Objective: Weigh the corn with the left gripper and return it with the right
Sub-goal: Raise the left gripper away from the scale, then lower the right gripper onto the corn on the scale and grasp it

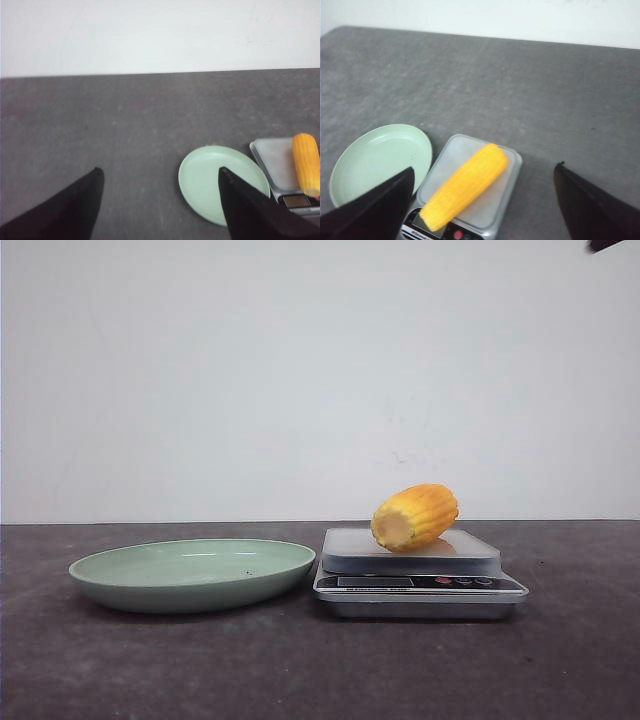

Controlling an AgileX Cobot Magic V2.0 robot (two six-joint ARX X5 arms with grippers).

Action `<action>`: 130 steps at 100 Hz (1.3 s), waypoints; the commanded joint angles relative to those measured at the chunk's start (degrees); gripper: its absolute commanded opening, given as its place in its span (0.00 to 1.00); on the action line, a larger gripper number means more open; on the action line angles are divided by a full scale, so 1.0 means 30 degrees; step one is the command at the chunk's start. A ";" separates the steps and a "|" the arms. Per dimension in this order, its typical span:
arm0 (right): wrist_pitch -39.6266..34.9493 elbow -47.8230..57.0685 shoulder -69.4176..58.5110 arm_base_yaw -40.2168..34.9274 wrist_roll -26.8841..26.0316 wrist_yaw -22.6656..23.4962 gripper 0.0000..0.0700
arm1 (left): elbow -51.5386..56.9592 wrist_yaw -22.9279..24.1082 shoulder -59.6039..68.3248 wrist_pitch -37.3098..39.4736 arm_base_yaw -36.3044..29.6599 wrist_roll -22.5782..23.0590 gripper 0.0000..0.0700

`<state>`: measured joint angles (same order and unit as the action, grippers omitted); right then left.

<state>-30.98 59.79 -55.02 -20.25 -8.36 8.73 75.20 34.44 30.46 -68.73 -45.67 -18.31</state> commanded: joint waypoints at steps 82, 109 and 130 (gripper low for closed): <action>0.3767 0.0357 -1.1810 -0.2747 -0.4182 -0.1443 0.87 | -0.0408 0.0044 -0.1180 -0.1260 -0.0175 -0.1246 0.62; 0.3956 0.0357 -1.3041 -0.3126 -0.4932 -0.1494 0.76 | -0.0976 0.0036 -0.1180 -0.1239 -0.0175 -0.1231 0.62; 0.4240 0.0357 -1.3194 -0.3628 -0.5166 -0.2499 0.33 | -0.0991 0.0036 -0.1188 -0.1253 -0.0175 -0.1231 0.62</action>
<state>-19.18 59.86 -93.78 -30.11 -23.00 2.24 71.61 34.50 26.92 -72.95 -45.67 -22.02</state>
